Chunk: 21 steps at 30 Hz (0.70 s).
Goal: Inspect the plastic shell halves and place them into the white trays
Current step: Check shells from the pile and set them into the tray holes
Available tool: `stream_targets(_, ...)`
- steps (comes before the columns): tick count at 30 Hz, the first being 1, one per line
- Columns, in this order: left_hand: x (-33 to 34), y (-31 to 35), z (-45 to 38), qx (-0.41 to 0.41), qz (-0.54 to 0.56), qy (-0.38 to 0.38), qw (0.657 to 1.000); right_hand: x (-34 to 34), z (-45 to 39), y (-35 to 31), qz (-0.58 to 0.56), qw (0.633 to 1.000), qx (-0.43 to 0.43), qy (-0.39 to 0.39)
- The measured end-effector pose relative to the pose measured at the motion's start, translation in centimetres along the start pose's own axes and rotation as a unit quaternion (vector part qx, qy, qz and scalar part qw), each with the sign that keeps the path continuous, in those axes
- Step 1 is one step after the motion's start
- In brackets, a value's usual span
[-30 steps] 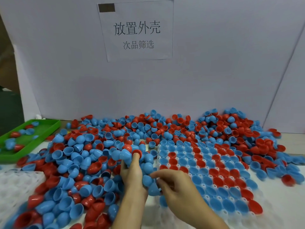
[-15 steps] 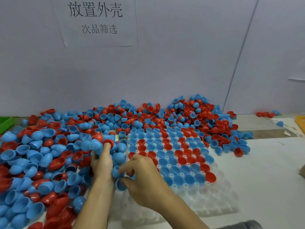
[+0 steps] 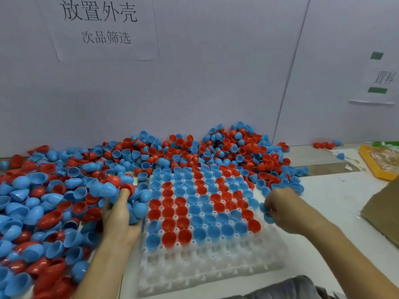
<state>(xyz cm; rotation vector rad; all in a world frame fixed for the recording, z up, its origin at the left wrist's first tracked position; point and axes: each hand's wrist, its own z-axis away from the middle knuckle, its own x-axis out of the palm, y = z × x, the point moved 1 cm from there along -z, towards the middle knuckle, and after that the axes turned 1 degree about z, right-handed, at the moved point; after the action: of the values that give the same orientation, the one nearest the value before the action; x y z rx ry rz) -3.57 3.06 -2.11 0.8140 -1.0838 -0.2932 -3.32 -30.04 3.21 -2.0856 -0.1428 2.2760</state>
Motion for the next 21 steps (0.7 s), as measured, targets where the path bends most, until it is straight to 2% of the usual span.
stream_targets(3, 0.1, -0.1, 0.0, -0.012, -0.011, -0.026, 1.0, 2.2, -0.2, -0.5, 0.057, 0.998, -0.014, -0.017)
stream_targets(8, 0.1, -0.1, 0.1, -0.025, 0.019, -0.033, 0.999, 1.1, -0.9, 0.4, 0.056, 0.997, -0.01, -0.043)
stream_targets(11, -0.1, -0.2, -0.1, -0.037, 0.031, -0.027, 0.998, -0.6, -0.8, -1.2, 0.044, 0.998, -0.038, 0.02)
stream_targets(13, -0.2, -0.3, -0.1, -0.048, 0.028, -0.031, 0.998, -1.3, -0.6, -4.2, -0.035, 0.991, -0.109, 0.067)
stream_targets(14, -0.2, -0.3, -0.1, -0.054, 0.026, -0.036, 0.998, -1.4, -0.3, -6.2, -0.097, 0.984, -0.136, 0.065)
stream_targets(16, -0.3, -0.2, 0.0, -0.061, 0.026, -0.05, 0.997, -0.7, 0.0, -10.4, -0.222, 0.961, -0.162, 0.003)
stream_targets(18, -0.2, 0.0, 0.2, -0.066, 0.04, -0.068, 0.995, 0.9, 0.1, -14.2, -0.295, 0.938, -0.171, -0.066)
stream_targets(21, -0.2, 0.2, 0.5, -0.072, 0.058, -0.094, 0.991, 2.9, 0.1, -18.2, -0.416, 0.89, -0.164, -0.089)
